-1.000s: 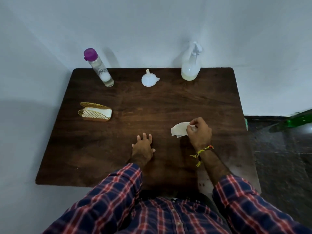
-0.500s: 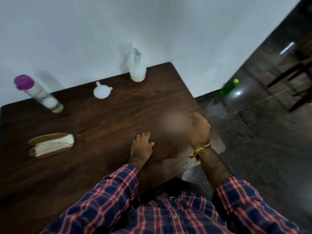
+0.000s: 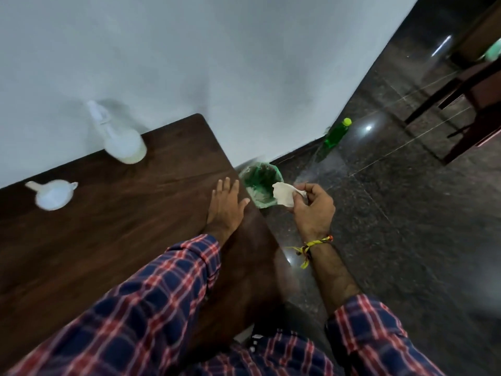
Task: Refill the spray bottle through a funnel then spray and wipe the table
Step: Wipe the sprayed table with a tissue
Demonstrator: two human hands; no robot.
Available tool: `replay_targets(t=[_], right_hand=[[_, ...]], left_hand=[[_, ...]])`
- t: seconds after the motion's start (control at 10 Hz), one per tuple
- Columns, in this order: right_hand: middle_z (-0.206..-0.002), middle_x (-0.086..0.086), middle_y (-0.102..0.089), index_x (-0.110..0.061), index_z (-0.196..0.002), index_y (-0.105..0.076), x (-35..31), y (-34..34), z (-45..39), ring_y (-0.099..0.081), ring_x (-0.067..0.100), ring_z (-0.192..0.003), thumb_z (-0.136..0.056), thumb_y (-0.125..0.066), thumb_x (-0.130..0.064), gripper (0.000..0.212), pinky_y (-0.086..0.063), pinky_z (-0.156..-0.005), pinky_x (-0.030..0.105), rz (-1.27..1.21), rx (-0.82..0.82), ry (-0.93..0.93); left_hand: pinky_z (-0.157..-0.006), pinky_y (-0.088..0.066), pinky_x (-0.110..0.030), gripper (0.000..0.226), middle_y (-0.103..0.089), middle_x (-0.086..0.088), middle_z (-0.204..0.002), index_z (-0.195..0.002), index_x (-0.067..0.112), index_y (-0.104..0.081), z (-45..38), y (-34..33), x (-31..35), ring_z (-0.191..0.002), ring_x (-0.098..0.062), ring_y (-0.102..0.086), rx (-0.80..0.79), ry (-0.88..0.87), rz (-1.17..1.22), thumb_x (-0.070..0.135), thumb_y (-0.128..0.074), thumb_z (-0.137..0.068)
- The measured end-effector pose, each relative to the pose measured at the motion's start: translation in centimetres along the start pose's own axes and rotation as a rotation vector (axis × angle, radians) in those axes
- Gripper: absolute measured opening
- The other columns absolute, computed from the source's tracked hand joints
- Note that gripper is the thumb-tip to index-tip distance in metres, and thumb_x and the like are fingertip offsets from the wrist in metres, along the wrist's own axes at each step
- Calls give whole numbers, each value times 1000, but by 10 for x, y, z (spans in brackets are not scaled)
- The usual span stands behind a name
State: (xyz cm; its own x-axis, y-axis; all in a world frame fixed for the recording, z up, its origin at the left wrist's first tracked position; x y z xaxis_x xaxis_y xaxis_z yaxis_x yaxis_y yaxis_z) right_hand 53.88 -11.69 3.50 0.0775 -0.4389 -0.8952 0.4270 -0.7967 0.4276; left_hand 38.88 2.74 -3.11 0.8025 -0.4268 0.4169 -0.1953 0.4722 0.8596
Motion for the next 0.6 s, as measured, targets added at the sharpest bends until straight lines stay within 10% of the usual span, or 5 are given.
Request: replay_targets(t=[0.6], right_hand=[[-119,16,-66,-4,-115,-64,110,-186,-193,-60,32,-112,-91,-55,-9,26,-47,-98,39,402,-437,-331]], left_hand=[[-117,-20,-51,48,-44,-13,-147,-132,6,-55,-61,-42,7,-142,-29,-32,458,102,-74,38,-52,-96]])
Point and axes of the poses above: each hand's wrist, its own z-axis away from the middle knuckle, its own y-axis out of the back of the hand, x = y × z, the point moved 5 cm from there along -z, towards the middle knuckle
